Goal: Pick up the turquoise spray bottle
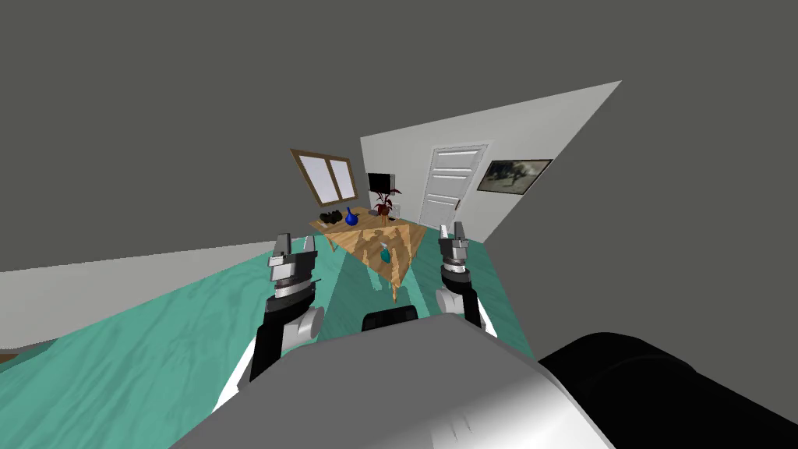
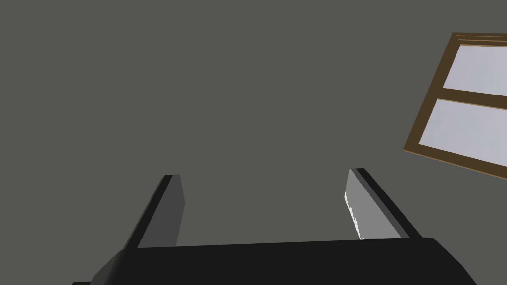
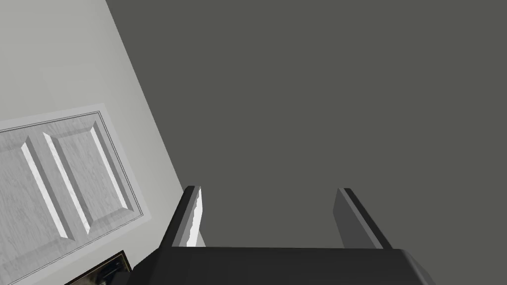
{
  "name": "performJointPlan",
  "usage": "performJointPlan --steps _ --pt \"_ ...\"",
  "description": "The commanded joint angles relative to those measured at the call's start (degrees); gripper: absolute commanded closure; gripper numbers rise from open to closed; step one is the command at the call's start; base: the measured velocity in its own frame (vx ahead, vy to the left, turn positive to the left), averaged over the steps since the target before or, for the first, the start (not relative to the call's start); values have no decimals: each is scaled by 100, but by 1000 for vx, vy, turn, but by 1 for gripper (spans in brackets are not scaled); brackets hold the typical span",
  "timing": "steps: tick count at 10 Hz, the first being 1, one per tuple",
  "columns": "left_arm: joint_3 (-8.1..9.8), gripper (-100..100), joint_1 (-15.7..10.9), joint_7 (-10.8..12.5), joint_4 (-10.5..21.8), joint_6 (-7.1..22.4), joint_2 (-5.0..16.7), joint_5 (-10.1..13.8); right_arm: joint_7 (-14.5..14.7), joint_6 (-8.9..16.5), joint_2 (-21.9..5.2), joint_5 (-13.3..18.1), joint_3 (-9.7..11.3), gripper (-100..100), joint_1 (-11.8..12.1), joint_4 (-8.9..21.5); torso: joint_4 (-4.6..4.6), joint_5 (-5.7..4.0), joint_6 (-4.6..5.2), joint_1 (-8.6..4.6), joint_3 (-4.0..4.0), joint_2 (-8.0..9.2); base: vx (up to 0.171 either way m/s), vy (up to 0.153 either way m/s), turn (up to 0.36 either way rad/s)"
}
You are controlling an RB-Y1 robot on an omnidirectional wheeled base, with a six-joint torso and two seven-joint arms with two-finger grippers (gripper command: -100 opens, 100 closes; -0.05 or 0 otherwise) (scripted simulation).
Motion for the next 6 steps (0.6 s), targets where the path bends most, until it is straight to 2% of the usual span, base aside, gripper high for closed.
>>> performJointPlan --steps 1,2,3,5,6 --pt "18 -100 -33 83 106 47 193 114 0 0 0 0 0 0 0 0 0 0 0 0 0 0 -95 -69 30" --pt "30 -100 -52 137 178 78 269 188 0 0 1 0 1 0 -1 0 4 -4 0 -21 14 27 -127 -124 56" --pt "59 -100 -96 279 373 164 394 381 0 0 1 0 1 0 -1 0 9 -8 0 -41 24 41 -107 -183 119" --pt "95 -100 -145 459 625 275 481 626 0 0 2 0 2 0 -1 0 9 -17 0 -75 24 42 -101 -197 100" --pt "114 -100 -170 562 768 339 511 763 0 0 2 0 2 0 -1 0 8 -17 0 -75 21 36 -37 -209 92"
